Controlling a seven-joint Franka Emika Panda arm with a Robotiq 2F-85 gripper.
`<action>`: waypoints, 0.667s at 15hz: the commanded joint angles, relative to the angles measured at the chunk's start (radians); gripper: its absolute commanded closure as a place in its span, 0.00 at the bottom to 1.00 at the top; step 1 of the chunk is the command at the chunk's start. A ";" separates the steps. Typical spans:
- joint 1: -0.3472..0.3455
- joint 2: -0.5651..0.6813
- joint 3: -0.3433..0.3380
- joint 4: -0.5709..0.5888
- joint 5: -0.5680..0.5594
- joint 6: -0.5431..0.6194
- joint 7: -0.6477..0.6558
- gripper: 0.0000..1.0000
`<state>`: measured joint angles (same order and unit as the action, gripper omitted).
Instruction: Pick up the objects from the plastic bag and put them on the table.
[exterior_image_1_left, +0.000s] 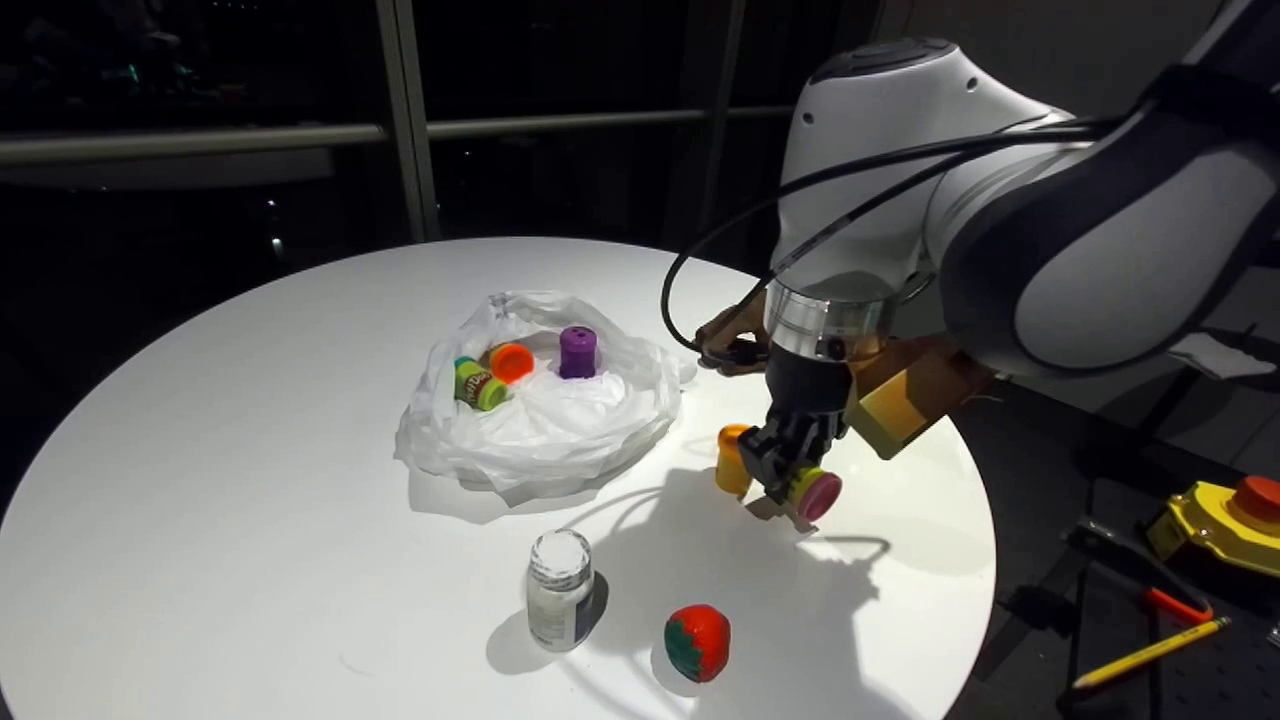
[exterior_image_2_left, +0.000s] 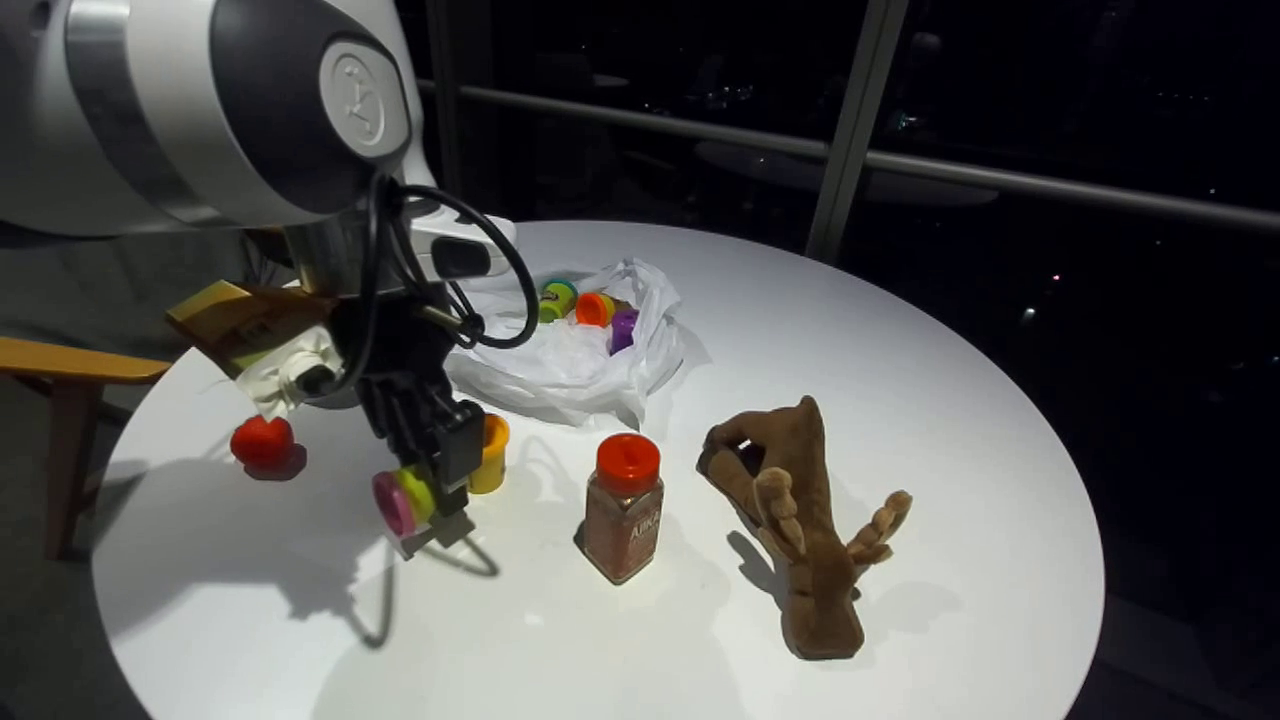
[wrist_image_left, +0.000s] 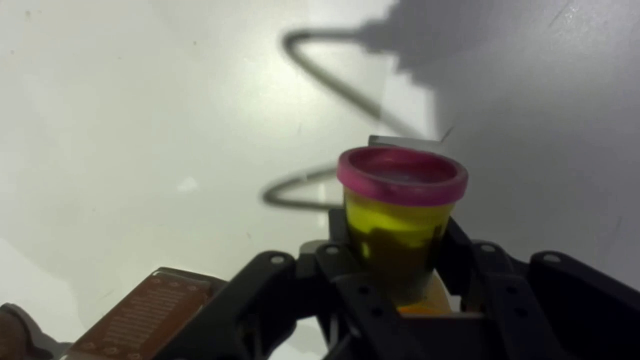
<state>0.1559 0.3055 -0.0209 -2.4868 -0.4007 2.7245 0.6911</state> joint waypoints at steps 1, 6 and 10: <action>0.056 -0.019 -0.046 -0.002 0.006 -0.014 0.007 0.81; 0.088 -0.025 -0.116 -0.012 -0.035 -0.053 0.050 0.81; 0.072 -0.019 -0.117 -0.010 -0.004 -0.069 0.033 0.32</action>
<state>0.2249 0.3063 -0.1311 -2.4938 -0.4178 2.6793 0.7162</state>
